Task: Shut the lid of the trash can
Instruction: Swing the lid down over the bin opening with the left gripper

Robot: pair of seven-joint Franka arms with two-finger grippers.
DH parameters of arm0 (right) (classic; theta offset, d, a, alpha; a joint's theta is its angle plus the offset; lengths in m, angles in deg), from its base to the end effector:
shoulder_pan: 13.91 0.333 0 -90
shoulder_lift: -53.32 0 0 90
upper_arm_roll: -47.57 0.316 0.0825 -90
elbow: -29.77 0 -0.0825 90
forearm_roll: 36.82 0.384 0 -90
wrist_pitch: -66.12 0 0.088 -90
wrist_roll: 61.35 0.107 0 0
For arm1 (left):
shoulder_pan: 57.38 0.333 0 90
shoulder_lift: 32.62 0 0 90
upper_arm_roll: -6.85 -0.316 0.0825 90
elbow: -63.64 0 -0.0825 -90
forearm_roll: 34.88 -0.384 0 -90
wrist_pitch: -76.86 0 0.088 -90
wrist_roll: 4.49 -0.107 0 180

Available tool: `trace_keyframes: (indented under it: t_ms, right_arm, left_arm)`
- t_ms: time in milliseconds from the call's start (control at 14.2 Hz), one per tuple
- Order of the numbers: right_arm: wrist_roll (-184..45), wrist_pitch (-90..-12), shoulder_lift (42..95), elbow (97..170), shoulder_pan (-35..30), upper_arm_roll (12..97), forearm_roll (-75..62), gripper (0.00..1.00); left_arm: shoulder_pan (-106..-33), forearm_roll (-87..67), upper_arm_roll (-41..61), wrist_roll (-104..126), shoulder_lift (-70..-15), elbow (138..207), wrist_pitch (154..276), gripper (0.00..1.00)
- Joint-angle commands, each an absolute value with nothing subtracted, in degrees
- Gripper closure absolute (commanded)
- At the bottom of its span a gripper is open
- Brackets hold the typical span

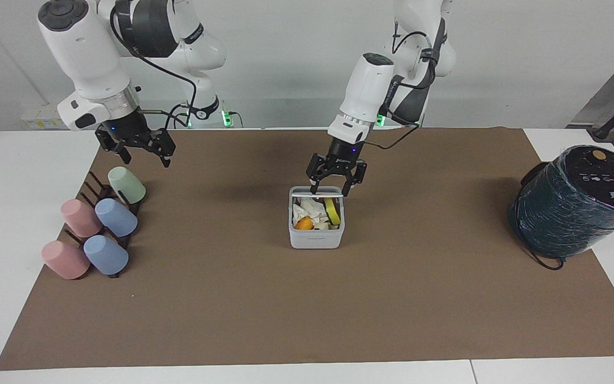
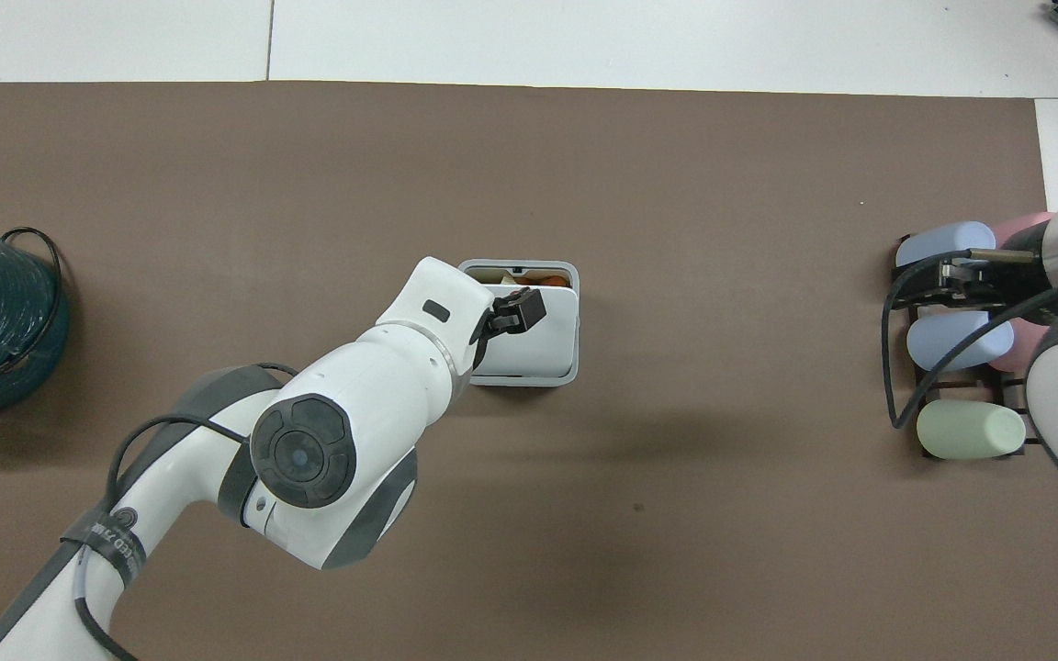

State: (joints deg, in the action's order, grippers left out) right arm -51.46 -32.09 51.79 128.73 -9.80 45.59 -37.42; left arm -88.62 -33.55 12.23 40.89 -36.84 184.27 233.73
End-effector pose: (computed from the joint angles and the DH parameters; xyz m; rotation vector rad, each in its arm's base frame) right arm 0.5546 0.0194 0.5774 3.1265 -0.2098 0.0227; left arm 0.4819 -0.3559 0.4465 2.6924 0.2346 0.5660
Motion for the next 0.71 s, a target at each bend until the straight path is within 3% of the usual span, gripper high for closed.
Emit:
trace_keyframes:
  t_ms: [0, 635]
  right_arm:
    - [-52.6, -31.6, 50.9, 129.3, -10.3, 45.8, -37.0, 0.00]
    - [-52.6, -31.6, 50.9, 129.3, -10.3, 45.8, -37.0, 0.00]
  left_arm:
    - [-88.7, -34.0, 12.4, 41.7, -37.8, 184.7, 235.1, 0.00]
    - [-89.3, -34.0, 12.4, 42.9, -45.6, 183.0, 243.6, 0.00]
